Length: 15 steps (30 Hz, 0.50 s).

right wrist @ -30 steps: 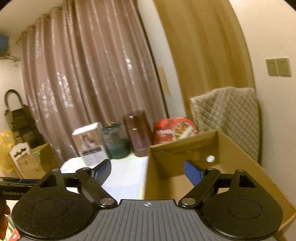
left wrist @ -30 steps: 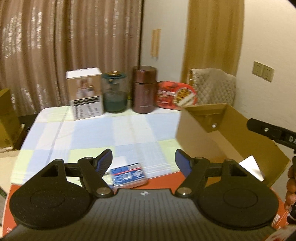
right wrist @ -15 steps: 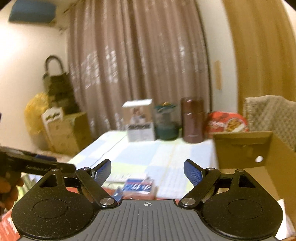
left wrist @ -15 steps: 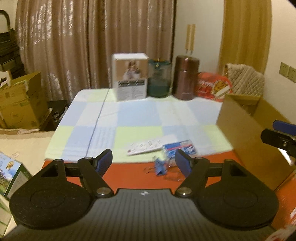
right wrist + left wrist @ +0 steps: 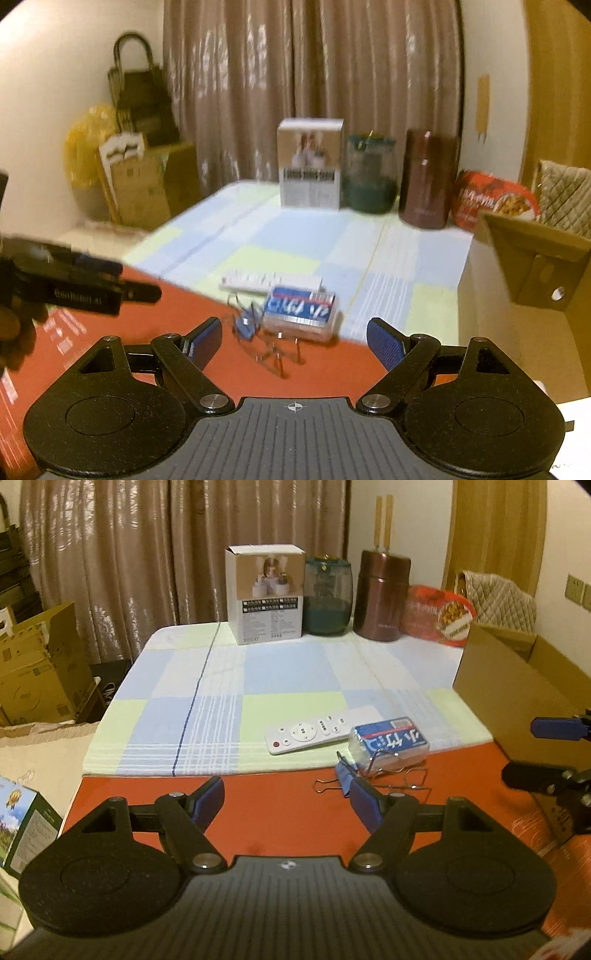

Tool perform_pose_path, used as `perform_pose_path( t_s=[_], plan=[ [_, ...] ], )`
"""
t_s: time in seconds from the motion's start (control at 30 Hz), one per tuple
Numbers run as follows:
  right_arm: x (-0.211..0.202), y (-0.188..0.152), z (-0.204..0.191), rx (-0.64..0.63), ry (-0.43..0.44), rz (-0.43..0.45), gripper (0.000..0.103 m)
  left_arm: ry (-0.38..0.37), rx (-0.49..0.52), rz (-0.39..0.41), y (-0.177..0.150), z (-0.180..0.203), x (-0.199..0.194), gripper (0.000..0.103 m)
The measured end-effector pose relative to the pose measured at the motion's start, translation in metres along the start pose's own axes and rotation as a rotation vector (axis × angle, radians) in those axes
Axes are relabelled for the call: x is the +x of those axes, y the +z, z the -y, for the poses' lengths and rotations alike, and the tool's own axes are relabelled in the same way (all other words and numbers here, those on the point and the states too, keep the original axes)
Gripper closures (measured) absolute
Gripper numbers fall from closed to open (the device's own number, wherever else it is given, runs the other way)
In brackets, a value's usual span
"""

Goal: Organize rigid objects
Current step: 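Move both open tools back over the red mat, then grasp the wire stand with the blue binder clip using the right tool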

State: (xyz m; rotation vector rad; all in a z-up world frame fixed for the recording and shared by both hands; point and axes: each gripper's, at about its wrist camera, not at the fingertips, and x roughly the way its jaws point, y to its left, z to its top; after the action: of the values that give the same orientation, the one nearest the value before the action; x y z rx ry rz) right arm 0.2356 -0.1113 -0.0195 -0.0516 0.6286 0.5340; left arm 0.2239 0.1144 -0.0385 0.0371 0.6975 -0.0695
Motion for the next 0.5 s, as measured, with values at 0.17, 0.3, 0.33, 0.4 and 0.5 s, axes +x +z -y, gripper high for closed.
perform_pose_path(
  t_s=[0.17,0.3,0.33,0.4,0.5],
  plan=[
    [0.033,-0.008,-0.003,-0.068,0.032,-0.076,0.02,-0.007,0.04,-0.009,0.004,-0.001,0.013,0.032],
    [0.061,-0.013,-0.002,-0.116,0.057,-0.127,0.021,-0.022,0.055,-0.012,0.008,-0.003,0.022,0.032],
    [0.067,-0.014,-0.002,-0.125,0.063,-0.137,0.021,-0.025,0.06,-0.013,0.009,-0.003,0.024,0.032],
    [0.079,-0.017,-0.001,-0.147,0.073,-0.152,0.023,-0.029,0.066,-0.017,0.01,-0.003,0.03,0.032],
    [0.096,-0.019,0.001,-0.173,0.081,-0.169,0.032,-0.045,0.067,-0.031,0.01,-0.003,0.036,0.032]
  ],
)
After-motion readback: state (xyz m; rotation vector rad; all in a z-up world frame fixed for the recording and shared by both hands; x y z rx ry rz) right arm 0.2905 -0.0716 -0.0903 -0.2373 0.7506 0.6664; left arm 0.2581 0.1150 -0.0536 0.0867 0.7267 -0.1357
